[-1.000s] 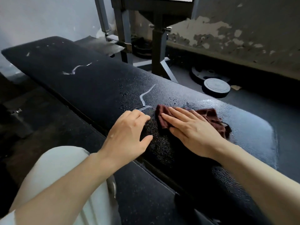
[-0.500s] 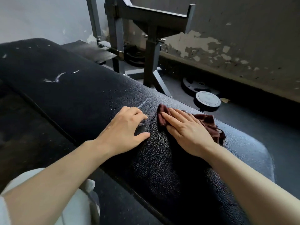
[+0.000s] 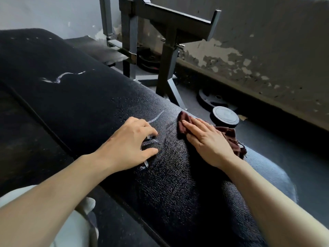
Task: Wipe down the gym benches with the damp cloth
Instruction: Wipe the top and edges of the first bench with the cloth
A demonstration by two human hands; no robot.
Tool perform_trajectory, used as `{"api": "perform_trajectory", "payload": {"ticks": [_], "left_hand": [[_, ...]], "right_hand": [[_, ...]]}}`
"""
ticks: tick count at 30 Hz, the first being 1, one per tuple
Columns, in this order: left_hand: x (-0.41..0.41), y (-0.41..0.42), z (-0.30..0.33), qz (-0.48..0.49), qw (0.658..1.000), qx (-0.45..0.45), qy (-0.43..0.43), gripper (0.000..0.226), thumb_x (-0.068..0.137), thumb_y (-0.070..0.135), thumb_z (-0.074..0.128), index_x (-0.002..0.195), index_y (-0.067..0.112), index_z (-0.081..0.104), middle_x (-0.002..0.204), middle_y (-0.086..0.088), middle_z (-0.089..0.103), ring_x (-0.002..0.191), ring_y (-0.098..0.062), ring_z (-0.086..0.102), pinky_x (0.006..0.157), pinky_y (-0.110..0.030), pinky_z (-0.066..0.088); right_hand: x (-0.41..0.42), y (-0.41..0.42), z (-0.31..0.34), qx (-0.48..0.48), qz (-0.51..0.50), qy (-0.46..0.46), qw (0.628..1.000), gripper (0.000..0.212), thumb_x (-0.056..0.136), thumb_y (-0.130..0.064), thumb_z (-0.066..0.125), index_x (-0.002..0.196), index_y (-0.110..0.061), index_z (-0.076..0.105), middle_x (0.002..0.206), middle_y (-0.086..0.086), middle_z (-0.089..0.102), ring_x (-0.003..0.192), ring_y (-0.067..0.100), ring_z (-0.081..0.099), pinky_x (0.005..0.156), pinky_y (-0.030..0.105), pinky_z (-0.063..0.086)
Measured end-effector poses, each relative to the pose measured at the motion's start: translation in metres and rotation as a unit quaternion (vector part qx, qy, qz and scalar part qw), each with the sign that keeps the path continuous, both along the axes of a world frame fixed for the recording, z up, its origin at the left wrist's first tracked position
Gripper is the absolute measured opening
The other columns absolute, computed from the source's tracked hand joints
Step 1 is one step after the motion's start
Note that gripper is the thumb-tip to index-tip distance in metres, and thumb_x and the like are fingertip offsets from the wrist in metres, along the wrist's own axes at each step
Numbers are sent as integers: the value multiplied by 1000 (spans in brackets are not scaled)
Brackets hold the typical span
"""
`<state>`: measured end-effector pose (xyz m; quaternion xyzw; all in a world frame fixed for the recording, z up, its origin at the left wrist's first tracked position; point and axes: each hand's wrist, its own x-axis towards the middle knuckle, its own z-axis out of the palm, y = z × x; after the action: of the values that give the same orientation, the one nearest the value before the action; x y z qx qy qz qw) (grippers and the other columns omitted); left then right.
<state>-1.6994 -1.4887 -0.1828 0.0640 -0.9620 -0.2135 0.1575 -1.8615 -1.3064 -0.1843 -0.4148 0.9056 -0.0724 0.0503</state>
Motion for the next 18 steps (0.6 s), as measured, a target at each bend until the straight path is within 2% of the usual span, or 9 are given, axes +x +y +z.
{"api": "perform_trajectory", "payload": {"ticks": [4,9,12,14,16,18], "left_hand": [[6,-8,1,20,1000,4,2,42,81,42,72,119,26,63,115,11,56,118,-8,37,96,-19,31],[4,-9,2,24,1000,-1,-10,44,83,42,69,123,28,60,121,13,53,121,-6,33,92,-12,25],[7,-14,3,27,999,9,-21,46,79,48,70,120,29,61,118,14,53,120,-7,33,99,-21,32],[11,-19,5,29,999,8,-30,53,73,57,65,118,30,62,116,14,54,118,-7,33,103,-29,36],[14,-24,6,37,999,7,-35,54,72,57,65,119,31,62,117,16,53,118,-6,32,103,-31,36],[16,-27,6,48,998,5,-33,50,77,50,72,121,30,60,119,16,52,121,-7,32,104,-31,36]], "right_hand": [[-2,-24,-3,0,-54,1,999,50,102,-44,30,151,-41,18,161,-10,8,148,8,3,121,35,2],[25,-50,-2,-17,64,9,998,51,102,-45,30,151,-40,18,161,-11,6,148,8,0,121,33,-1],[6,-38,4,11,77,-17,997,50,100,-50,31,148,-48,19,160,-18,5,147,4,-1,118,30,-1],[-6,-34,5,42,30,-3,999,48,100,-53,28,147,-52,16,159,-23,3,147,4,-5,118,41,-4],[-9,-43,5,47,-16,-4,999,47,100,-52,26,146,-53,16,158,-25,1,147,6,-7,116,54,-5],[-2,-61,2,31,-26,-10,999,48,101,-51,25,148,-50,17,159,-21,3,148,9,-3,117,54,-2]]}}
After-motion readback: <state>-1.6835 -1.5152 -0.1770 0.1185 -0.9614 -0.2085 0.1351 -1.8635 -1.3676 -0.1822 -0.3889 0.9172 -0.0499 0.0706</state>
